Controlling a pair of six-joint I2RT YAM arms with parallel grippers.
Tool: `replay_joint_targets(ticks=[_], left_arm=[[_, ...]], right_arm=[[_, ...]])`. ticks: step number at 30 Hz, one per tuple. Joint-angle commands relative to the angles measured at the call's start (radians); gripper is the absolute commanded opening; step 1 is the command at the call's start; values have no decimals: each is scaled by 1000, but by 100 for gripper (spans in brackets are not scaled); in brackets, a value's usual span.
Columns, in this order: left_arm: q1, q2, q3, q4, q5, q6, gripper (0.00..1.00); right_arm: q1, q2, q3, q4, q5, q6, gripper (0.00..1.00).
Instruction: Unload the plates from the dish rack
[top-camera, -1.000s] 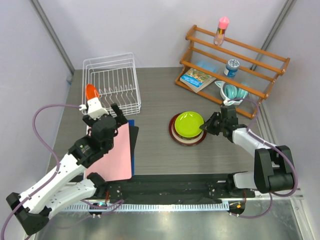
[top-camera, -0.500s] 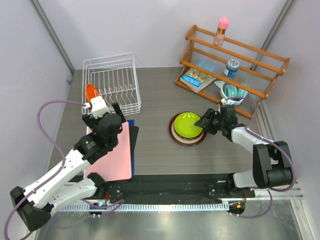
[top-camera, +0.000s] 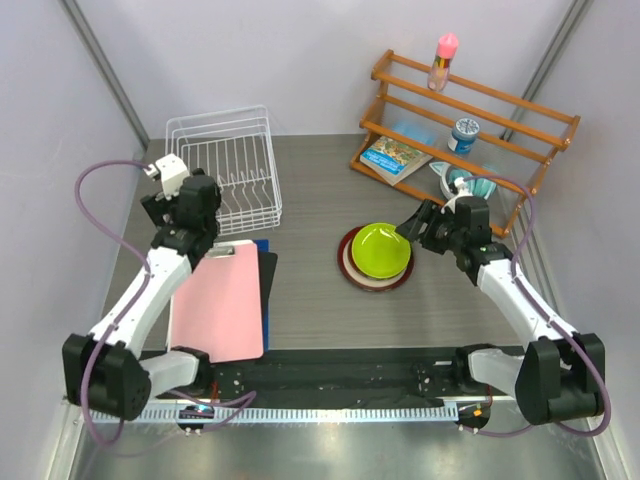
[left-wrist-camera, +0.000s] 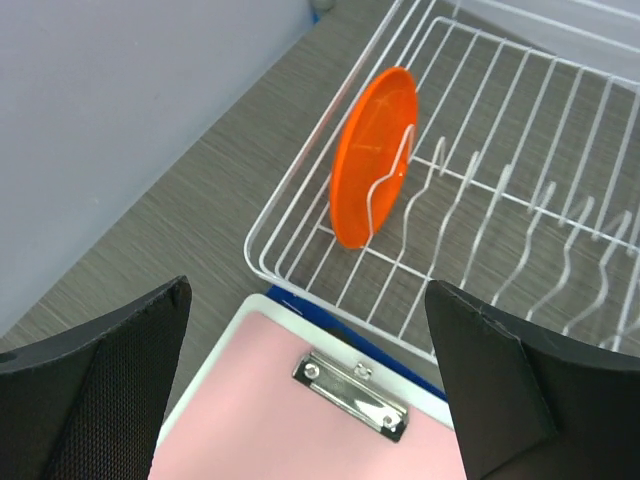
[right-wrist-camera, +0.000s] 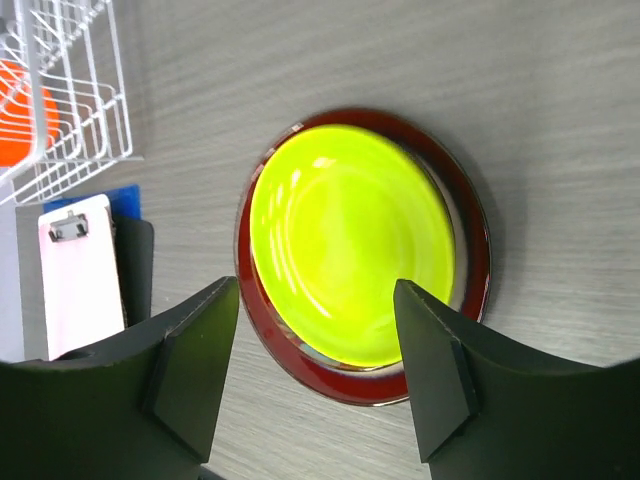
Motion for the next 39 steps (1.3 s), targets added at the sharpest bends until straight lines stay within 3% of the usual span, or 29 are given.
replay_joint_targets(ticks=[1,15,23,26,28,33,39], left_arm=[[114,95,63,120,109,29,100],[235,476,265,198,215,62,99],[304,560,291,218,236,50,98],[322,568,272,267,262,67,91],[327,567,274,258,279,55,78],[327,551,248,292,294,58,62],[329,570,268,293,300,61,58]], right_arm=[[-1,-39,47,-35,32,-39,70],[-2,92,50,22,5,-63,70],[-1,162,47,57,-26,-65,69],[-2,178,43,74,-37,-65,69],[-1,198,43,77,-46,-65,68],[-1,245,47,80,-67,-69,66],[-1,276,52,80,-75,-76,66]])
